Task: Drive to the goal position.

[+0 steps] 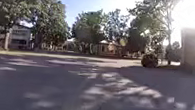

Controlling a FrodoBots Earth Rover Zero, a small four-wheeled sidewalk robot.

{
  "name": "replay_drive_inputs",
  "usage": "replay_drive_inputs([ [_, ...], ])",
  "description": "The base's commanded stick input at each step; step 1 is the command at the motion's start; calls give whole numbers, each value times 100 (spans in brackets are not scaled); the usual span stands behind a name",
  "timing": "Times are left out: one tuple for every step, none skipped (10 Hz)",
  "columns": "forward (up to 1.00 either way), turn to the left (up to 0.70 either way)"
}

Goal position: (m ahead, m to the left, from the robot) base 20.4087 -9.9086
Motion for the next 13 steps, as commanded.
replay_drive_inputs([
  [60,0],
  [60,0],
  [60,0],
  [60,0],
  [60,0],
  [60,0],
  [60,0],
  [60,0],
  [60,0],
  [60,0],
  [60,0],
  [60,0],
  [60,0],
])
